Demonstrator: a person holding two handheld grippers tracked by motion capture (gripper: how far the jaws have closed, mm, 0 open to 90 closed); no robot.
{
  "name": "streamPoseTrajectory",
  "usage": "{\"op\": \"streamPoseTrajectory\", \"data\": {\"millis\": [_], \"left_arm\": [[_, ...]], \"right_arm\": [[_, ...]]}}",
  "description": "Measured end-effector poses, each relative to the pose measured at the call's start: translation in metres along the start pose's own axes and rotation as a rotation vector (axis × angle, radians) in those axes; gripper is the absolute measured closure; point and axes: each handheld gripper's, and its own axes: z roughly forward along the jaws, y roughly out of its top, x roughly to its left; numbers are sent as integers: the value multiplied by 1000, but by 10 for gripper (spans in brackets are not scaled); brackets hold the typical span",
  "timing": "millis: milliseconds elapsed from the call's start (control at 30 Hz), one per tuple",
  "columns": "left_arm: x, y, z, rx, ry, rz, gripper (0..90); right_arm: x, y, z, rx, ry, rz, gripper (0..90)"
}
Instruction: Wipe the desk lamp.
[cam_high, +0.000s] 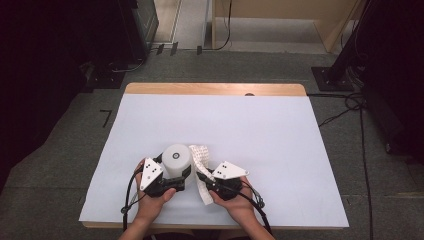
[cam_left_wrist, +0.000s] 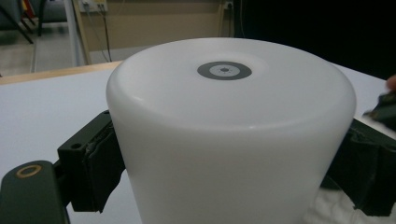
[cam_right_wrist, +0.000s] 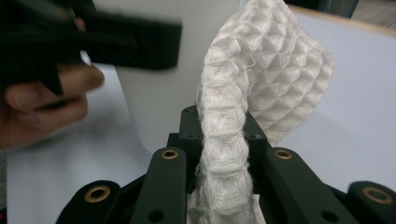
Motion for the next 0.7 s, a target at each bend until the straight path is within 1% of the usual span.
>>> {"op": "streamPoseTrajectory", "data": {"millis": [33, 67, 100, 167, 333, 367, 400, 467, 567, 600, 633, 700], "left_arm": [[0, 0, 0, 0, 0, 0, 87], [0, -1, 1, 6, -5, -3, 87], [0, -1, 1, 6, -5, -3, 87], [1, 0, 0, 0, -10, -7, 88], [7, 5, -5, -26, -2, -18, 88], [7, 5, -5, -26, -2, -18, 88], [9, 6, -6, -32, -4, -23, 88], [9, 5, -6, -31, -9, -19, 88], [7, 4, -4, -20, -12, -9, 88], [6, 3, -3, -14, -12, -6, 88], [5, 2, -2, -12, -18, -2, 87], [3, 2, -2, -12, -20, 1, 88]], "right_arm": [[0, 0, 0, 0, 0, 0, 768], [0, 5, -6, -38, 3, -8, 769], [0, 7, -9, -50, 5, -12, 769], [0, 8, -10, -56, 8, -13, 769], [2, -3, 4, 22, 24, -14, 768], [2, -3, 4, 22, 24, -14, 768], [2, -6, 7, 41, 29, -14, 768], [2, -5, 7, 41, 29, -13, 768], [1, -1, 3, 21, 24, -12, 768], [1, 1, 1, 5, 28, -5, 768], [0, 5, -5, -29, 37, 2, 768], [0, 7, -7, -36, 35, -1, 768]]}}
